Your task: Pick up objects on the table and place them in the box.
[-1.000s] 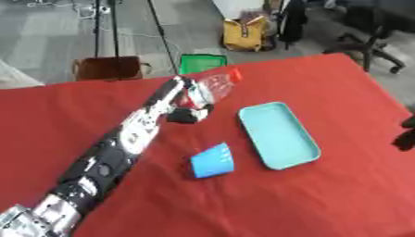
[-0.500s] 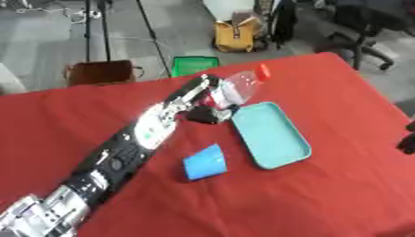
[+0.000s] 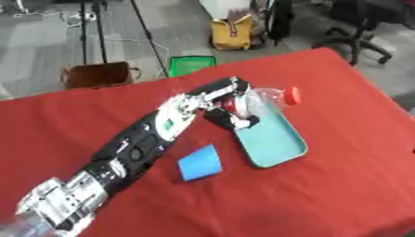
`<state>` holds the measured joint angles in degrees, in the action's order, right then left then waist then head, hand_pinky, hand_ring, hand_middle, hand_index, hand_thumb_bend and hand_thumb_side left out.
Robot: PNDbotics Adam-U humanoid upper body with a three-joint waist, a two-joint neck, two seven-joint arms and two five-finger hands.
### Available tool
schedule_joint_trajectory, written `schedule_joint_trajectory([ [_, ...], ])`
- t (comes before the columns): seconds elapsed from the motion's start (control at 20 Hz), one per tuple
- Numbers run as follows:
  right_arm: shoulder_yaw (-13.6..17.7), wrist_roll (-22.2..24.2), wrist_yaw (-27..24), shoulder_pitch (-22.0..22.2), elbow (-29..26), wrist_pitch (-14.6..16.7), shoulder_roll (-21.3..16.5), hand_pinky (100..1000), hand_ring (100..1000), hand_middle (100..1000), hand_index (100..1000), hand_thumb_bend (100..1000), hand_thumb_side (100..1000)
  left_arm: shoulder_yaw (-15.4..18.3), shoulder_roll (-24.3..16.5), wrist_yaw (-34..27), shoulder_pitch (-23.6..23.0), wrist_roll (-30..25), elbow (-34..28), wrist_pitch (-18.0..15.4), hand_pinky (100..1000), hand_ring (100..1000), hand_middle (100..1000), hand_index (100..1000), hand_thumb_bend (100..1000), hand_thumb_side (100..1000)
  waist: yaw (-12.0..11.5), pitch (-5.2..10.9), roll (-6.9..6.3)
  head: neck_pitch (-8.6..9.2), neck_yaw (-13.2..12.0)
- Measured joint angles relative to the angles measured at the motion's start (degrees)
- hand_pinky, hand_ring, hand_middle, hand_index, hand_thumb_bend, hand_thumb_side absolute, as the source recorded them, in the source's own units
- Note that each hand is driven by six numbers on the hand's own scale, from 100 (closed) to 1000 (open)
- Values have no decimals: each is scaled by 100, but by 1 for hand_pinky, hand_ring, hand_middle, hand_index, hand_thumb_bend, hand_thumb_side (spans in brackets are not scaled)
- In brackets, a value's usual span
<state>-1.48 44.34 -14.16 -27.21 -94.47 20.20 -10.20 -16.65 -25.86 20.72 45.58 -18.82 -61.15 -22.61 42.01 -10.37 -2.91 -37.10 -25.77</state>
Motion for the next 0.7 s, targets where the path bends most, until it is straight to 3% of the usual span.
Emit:
schedule_joint_trajectory([
  [0.3, -38, 54, -5, -2, -95, -54, 3, 608, 552, 683, 766, 177, 486, 101, -155, 542, 31, -283, -249, -21, 723, 770, 608, 731, 404, 202, 70, -1, -109, 22, -132],
  [0.7, -67, 92, -6, -2, -169, -92, 3, 608, 551, 683, 766, 175, 486, 101, -187, 1281, 32, -197, -407, 75, 733, 771, 621, 762, 434, 222, 143, 0, -161, 54, -171],
])
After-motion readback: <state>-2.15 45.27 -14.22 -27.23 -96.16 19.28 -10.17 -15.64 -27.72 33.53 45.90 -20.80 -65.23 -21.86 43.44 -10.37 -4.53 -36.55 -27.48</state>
